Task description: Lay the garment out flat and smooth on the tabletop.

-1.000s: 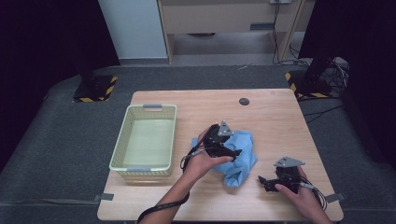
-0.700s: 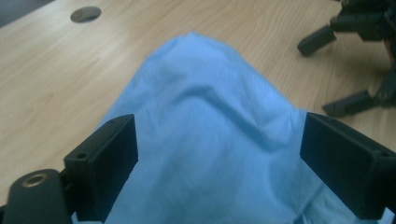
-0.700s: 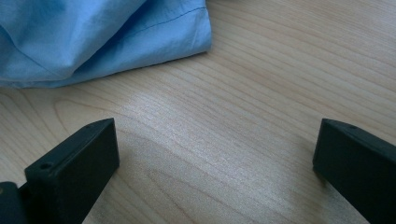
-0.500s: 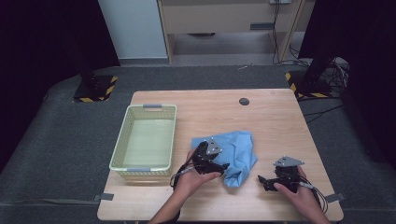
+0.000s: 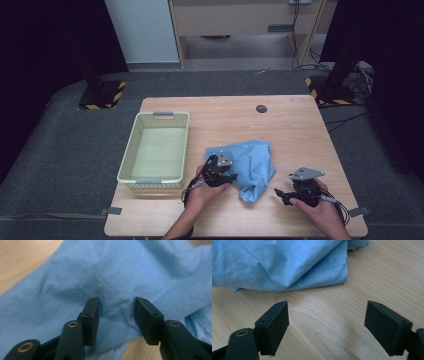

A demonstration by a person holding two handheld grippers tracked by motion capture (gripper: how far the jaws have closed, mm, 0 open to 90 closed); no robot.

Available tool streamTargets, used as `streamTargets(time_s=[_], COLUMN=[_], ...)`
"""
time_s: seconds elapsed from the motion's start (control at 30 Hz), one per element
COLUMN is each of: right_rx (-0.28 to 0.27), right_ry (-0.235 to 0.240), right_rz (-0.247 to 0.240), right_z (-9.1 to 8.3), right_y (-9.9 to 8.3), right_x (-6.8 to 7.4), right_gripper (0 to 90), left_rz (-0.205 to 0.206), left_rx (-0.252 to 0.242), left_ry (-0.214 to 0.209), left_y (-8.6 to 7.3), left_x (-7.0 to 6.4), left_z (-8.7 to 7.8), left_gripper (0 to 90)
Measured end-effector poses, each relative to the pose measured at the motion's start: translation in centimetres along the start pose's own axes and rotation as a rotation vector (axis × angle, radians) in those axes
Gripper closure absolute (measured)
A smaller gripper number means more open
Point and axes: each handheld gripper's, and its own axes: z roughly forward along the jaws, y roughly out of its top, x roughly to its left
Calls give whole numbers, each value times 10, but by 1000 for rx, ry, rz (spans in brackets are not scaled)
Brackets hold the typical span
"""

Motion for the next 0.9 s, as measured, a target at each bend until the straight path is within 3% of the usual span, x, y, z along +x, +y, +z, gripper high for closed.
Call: streamTargets(time_s=[0.17, 0.27, 0.43, 0.53, 0.57, 0.7, 0.8, 0.9], right_rx=[-22, -31, -42, -40, -39, -46, -39, -36], right_ry=[33, 59, 73, 75, 73, 69, 66, 64], right_rz=[-22, -30, -75, -90, -90, -105, -117, -117], right_z=[-5, -6, -7, -7, -7, -9, -10, -11], right_y=[3, 5, 9, 11, 12, 12, 10, 9], right_x=[7, 12, 21, 24, 25, 27, 29, 28], right_gripper=[356, 412, 512, 538, 562, 662, 705, 709], left_rz=[5, 53, 29, 34, 36, 28, 56, 82], left_rx=[-2, 3, -10, -6, -15, -54, -82, -101], left_ry=[11, 37, 23, 28, 35, 61, 56, 25], left_y=[-3, -5, -8, -9, -9, -6, -3, -1], left_x=[-2, -6, -6, -7, -8, -16, -25, -35], left_z=[1, 1, -2, -7, -10, -25, -31, -34], left_gripper=[618, 684, 838, 872, 856, 635, 409, 343])
